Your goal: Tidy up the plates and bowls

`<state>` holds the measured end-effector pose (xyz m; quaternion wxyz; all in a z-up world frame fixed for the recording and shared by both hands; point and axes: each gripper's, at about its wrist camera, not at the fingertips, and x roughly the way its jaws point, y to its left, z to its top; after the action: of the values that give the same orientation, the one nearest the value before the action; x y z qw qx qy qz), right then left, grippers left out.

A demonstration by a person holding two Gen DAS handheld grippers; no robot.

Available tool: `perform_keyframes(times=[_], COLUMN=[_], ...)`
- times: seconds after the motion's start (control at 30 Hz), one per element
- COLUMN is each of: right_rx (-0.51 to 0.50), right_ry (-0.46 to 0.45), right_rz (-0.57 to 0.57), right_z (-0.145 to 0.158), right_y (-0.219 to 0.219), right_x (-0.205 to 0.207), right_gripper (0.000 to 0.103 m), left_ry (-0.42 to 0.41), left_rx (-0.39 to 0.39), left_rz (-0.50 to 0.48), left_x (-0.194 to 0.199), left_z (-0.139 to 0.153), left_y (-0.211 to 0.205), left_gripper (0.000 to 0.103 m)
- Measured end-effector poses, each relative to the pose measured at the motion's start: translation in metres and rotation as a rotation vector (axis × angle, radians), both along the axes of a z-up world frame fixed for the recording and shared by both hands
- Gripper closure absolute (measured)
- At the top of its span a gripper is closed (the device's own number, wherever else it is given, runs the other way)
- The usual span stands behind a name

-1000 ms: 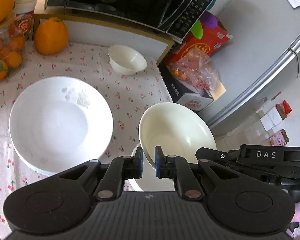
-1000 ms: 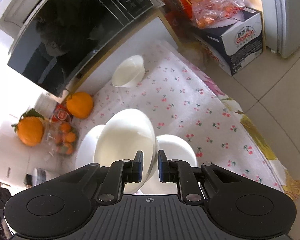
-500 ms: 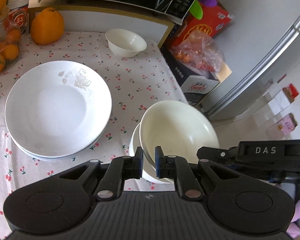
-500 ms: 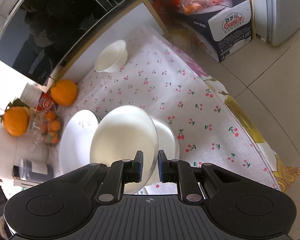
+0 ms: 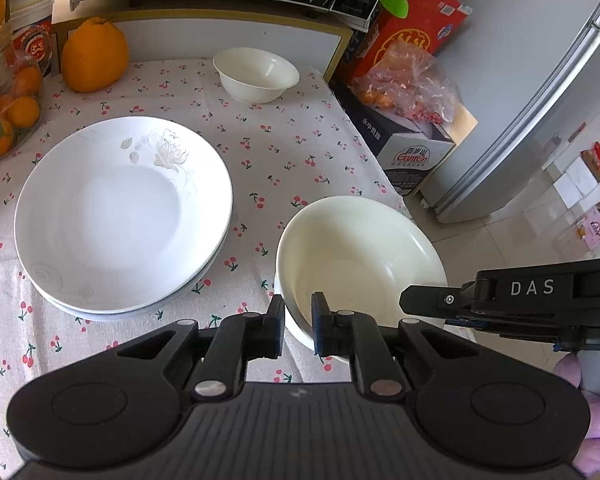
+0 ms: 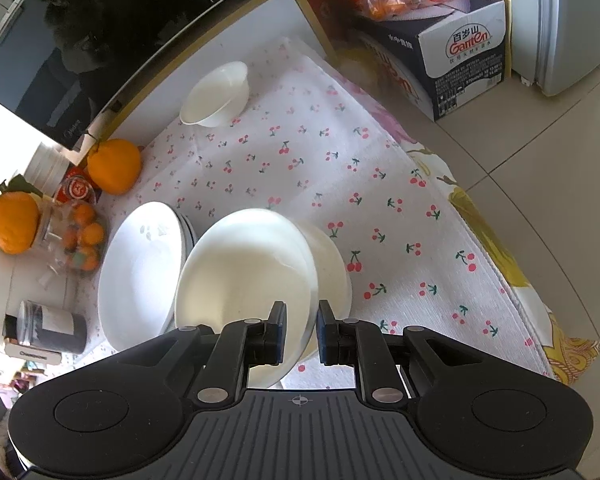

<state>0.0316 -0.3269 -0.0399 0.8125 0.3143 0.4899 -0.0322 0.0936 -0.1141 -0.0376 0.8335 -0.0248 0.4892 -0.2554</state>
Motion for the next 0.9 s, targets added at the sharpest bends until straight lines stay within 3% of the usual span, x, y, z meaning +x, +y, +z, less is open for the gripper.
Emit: perform_keyframes(times=[0.43, 0.6, 0.67, 0.8, 0.9], right_rx=[-0.034, -0.023, -0.012, 0.005, 0.019], right_ry=[-0.013, -0.017, -0.021, -0.028, -0.04], right_rz=[0.009, 0.001, -0.004, -0.012, -0.016], right_z=[0.002, 0.004, 0.005, 0.007, 0.01], right_y=[0.002, -0.002, -0.005, -0.008, -0.01], right_x=[0.002, 0.001, 0.0, -0.001, -0.002], right_gripper=[0.084, 0.083, 0.077, 0.075, 0.065], left_ry=[-0.011, -0.027, -0.032, -0.034, -0.04], left_rx=[0.023, 0.031, 0.035, 0.033, 0.032], left_rz=[-0.006, -0.01, -0.01, -0.002, 0.001], left_x=[-0.001, -0.001, -0.001, 0.0, 0.0], left_z=[-0.004, -0.002, -0.002, -0.001, 0.001], left_y=[0.0, 0.0, 0.001, 0.004, 0.005], left_gripper=[0.087, 0.079, 0.076, 0.061, 0.053])
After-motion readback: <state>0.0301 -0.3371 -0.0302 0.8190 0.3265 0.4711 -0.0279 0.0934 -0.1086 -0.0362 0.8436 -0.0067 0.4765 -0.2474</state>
